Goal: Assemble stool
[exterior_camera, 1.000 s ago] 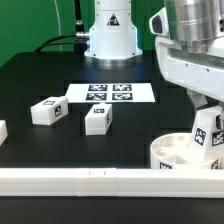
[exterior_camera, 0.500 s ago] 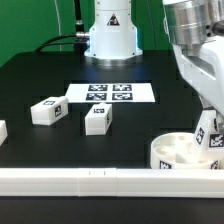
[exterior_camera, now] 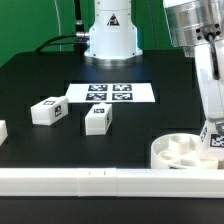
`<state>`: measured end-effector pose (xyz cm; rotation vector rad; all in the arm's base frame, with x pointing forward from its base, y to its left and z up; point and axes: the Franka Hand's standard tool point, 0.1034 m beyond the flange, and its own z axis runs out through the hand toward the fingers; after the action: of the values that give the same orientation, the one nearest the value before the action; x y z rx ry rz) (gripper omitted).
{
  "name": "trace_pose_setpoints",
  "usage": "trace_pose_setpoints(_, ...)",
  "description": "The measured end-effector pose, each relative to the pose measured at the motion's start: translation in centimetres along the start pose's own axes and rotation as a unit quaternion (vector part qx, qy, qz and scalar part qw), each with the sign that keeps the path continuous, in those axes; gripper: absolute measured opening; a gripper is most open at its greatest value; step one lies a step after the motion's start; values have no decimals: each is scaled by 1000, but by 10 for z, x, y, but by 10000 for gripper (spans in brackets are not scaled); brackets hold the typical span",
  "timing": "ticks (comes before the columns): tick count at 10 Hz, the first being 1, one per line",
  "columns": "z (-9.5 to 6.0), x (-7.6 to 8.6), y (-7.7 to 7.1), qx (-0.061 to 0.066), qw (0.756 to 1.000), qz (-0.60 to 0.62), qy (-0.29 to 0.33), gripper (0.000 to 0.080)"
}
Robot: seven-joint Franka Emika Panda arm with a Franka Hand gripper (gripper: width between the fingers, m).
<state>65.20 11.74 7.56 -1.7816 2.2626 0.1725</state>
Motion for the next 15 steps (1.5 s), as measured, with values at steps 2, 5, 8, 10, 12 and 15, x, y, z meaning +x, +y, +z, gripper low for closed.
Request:
trace_pose_setpoints(2,-2,1,0,-3,1000,-30,-1,617)
trace_pose_setpoints(5,-15,-4,-3,0,998,-59,-6,648)
trace_pose_setpoints(8,-17,-6,-4,2,997,-77,-9,649)
trace_pose_setpoints(10,-15,-7,1,-24,993,-119,-11,649)
trace_pose_setpoints(12,-22,-10,-2,-66,954,-294,0,649)
trace_pose_setpoints(15,-26,-13,-4,-71,895,-441,-9,649)
